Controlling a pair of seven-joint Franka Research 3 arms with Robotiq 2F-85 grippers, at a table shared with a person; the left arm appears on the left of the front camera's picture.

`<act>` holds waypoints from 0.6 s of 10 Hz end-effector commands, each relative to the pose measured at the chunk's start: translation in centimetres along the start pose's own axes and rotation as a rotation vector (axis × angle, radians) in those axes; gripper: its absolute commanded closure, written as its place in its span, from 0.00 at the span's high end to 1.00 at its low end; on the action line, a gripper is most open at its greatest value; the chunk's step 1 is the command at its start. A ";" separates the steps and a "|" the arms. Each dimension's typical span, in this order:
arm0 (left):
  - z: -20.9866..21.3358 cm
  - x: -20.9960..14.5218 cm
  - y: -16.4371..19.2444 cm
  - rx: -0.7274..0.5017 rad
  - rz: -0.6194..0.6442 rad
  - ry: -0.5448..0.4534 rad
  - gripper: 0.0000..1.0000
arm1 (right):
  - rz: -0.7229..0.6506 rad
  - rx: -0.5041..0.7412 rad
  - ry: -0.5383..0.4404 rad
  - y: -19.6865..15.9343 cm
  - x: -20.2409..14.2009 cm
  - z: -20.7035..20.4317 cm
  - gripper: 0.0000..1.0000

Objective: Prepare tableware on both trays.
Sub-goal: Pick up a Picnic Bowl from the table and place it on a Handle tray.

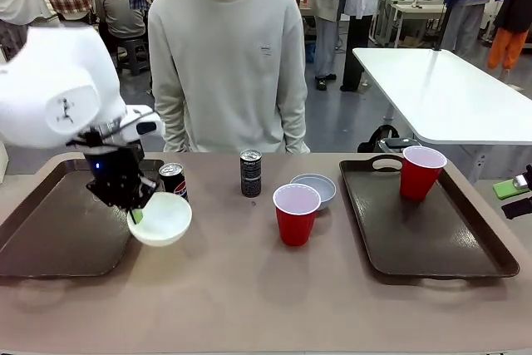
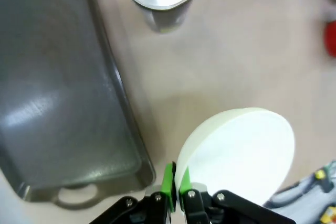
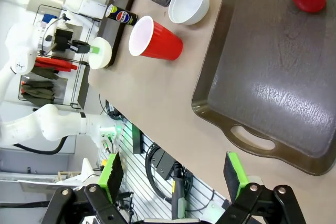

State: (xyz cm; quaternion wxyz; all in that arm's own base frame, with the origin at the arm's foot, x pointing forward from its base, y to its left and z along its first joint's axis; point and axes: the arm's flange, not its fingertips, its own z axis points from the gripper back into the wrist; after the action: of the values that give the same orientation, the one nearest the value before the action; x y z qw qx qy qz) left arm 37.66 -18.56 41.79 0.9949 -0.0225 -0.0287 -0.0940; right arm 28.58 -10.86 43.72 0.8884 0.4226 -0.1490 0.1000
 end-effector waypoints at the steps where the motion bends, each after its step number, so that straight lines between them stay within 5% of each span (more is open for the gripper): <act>1: 2.8 -0.1 -0.6 -0.026 0.081 -0.008 0.00 | 0.001 0.021 -0.011 -0.1 0.1 0.0 1.00; 6: 2.8 0.3 -0.3 -0.028 0.059 0.004 0.04 | 0.001 0.021 -0.011 -0.1 0.1 0.0 1.00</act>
State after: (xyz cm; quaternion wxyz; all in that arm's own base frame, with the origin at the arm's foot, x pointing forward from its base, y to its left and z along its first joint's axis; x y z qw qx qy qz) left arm 37.66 -18.93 44.05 0.9967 -0.0372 -0.0209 -0.0688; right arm 28.57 -10.88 43.72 0.8884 0.4226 -0.1491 0.0997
